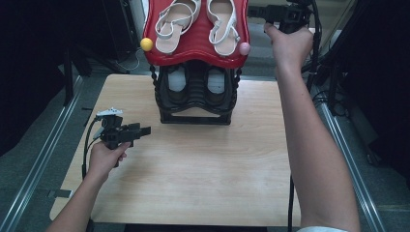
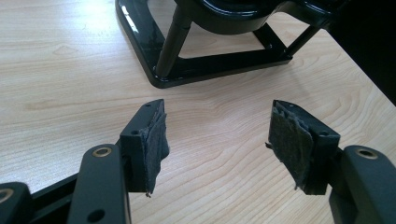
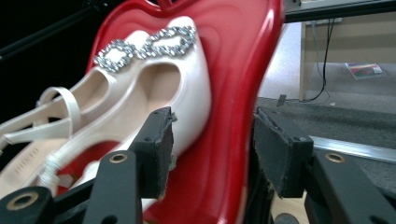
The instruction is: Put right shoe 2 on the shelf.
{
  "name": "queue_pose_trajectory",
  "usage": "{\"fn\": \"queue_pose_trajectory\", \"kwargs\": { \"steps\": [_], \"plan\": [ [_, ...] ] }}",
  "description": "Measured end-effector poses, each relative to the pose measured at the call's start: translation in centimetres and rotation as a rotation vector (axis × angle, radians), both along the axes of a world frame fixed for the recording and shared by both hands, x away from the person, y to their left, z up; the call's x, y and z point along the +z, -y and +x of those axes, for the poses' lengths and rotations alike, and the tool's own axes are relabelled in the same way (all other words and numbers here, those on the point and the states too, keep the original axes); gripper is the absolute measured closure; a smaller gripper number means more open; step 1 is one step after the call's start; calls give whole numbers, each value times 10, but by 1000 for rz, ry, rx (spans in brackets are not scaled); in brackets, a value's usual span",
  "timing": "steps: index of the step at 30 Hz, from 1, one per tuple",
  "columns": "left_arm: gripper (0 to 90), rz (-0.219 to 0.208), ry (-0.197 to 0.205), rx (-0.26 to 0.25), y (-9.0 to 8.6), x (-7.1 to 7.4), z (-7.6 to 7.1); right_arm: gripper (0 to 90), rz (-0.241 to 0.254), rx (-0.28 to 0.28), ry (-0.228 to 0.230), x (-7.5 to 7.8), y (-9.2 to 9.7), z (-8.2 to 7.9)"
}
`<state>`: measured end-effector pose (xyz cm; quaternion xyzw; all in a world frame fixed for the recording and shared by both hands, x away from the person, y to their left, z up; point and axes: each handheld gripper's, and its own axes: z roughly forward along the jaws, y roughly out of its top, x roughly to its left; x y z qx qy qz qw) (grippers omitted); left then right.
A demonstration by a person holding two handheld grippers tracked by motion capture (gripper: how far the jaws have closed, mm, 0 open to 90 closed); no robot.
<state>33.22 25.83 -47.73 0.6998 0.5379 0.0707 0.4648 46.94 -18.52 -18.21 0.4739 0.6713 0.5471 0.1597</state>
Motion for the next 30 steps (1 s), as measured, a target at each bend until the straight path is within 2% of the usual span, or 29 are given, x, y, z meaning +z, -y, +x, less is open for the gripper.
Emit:
{"fn": "queue_pose_trajectory", "kwargs": {
  "steps": [6, 8, 16, 22, 30],
  "plan": [
    [375, -1, 0, 2, -1, 0, 0, 484, 2, -5, -4, -18, 12, -2],
    [375, -2, -5, 2, -1, 1, 0, 487, 17, -3, -5, -25, 17, -4],
    [375, -1, 2, 3, -3, 1, -1, 496, -13, -21, 1, -49, 35, -11],
    [375, -13, 3, 8, -3, 2, -1, 495, -7, -27, -7, -72, 47, -18],
    [375, -8, 8, 4, -3, 1, -1, 496, -21, -31, -38, -103, 56, -26]
  ]
}}
